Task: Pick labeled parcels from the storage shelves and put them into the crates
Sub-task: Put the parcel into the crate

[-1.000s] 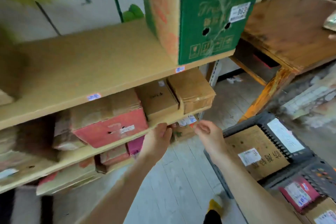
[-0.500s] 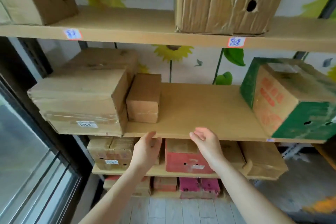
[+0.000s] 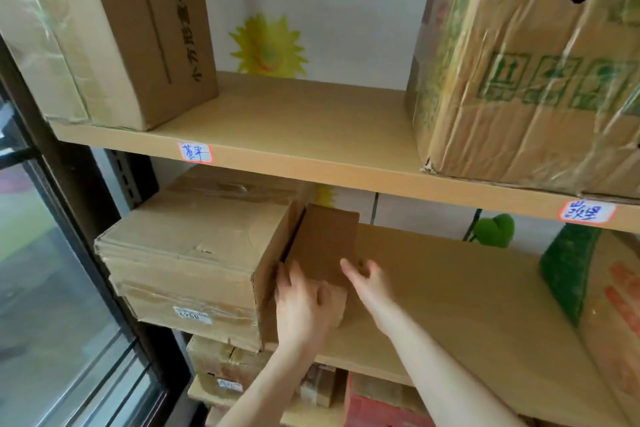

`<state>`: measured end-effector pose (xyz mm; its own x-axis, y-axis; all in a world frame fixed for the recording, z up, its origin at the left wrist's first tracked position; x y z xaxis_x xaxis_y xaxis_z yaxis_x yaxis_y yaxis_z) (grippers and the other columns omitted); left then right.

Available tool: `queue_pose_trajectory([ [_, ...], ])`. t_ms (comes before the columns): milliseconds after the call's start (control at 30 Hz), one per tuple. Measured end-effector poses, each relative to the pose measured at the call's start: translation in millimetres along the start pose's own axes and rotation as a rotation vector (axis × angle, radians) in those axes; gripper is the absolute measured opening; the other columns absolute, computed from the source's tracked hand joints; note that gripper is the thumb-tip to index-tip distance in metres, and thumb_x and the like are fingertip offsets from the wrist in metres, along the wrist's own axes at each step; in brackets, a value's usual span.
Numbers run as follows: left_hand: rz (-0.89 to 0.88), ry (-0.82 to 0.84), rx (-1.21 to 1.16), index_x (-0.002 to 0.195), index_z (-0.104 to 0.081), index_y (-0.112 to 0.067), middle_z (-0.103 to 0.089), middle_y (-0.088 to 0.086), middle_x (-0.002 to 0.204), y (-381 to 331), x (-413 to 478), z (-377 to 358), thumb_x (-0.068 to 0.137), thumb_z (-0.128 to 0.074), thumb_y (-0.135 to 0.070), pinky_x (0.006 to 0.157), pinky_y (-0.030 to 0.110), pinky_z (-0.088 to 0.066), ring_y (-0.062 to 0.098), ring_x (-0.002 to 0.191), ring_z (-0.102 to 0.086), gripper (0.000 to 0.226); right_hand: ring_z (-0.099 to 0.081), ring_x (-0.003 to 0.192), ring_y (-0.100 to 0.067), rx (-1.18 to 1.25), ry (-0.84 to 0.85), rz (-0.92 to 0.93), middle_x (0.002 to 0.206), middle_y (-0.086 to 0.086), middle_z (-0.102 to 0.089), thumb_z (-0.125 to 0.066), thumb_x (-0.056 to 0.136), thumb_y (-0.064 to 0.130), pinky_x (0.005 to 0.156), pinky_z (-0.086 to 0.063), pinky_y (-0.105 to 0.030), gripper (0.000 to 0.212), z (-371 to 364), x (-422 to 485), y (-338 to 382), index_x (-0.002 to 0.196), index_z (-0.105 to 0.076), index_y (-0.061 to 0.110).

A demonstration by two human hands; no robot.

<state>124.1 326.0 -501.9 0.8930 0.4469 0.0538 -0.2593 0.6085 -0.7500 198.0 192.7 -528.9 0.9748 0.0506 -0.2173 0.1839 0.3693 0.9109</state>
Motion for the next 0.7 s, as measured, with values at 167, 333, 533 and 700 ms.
queue_pose_trajectory([
  [167, 0.032, -0.04, 0.0, 0.147, -0.015, -0.006, -0.024, 0.016, 0.151, -1, 13, -1, 0.096, -0.041, -0.034, 0.11, 0.033, -0.026, 0.029, 0.138, -0.028, 0.064, -0.048, 0.124, -0.026, 0.154, 0.023, -0.089, 0.141, -0.007, -0.043, -0.059, 0.09, 0.028, 0.102, -0.043, -0.042, 0.061, 3, 2, -21, 0.142, -0.032, 0.014],
  [333, 0.012, 0.041, -0.18, 0.126, -0.052, -0.012, -0.054, 0.01, 0.126, 3, 21, -14, 0.095, -0.036, -0.042, 0.102, 0.037, -0.038, 0.027, 0.12, -0.048, 0.046, -0.052, 0.11, -0.02, 0.186, 0.026, -0.119, 0.138, -0.008, -0.045, -0.048, 0.094, 0.008, 0.077, -0.051, -0.025, 0.048, 31, 3, -31, 0.138, -0.039, 0.023],
  [533, 0.063, 0.16, -0.342, 0.125, -0.05, -0.014, -0.054, 0.006, 0.124, -1, 30, -26, 0.093, -0.047, -0.038, 0.09, 0.026, -0.037, 0.021, 0.114, -0.051, 0.041, -0.047, 0.123, -0.027, 0.257, -0.071, -0.286, 0.138, -0.009, -0.047, -0.055, 0.084, 0.055, 0.105, -0.039, -0.043, 0.071, 43, 7, -49, 0.139, -0.038, 0.013],
  [700, 0.25, 0.337, -0.512, 0.138, -0.037, -0.005, -0.049, 0.009, 0.137, -3, 28, -39, 0.085, -0.061, -0.041, 0.094, 0.022, -0.033, 0.025, 0.127, -0.046, 0.068, -0.038, 0.132, -0.023, 0.305, -0.018, -0.299, 0.147, -0.002, -0.039, -0.053, 0.053, 0.084, 0.109, -0.029, -0.04, 0.11, 34, 8, -45, 0.143, -0.034, 0.023],
])
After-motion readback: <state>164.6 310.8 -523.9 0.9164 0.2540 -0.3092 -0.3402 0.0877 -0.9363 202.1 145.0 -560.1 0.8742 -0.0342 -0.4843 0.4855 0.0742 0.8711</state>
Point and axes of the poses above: each hand's wrist, its own x-axis towards the middle knuckle, its own z-axis out of the back of the hand, y = z × x, the point moved 8 cm from there along x, towards the middle knuckle
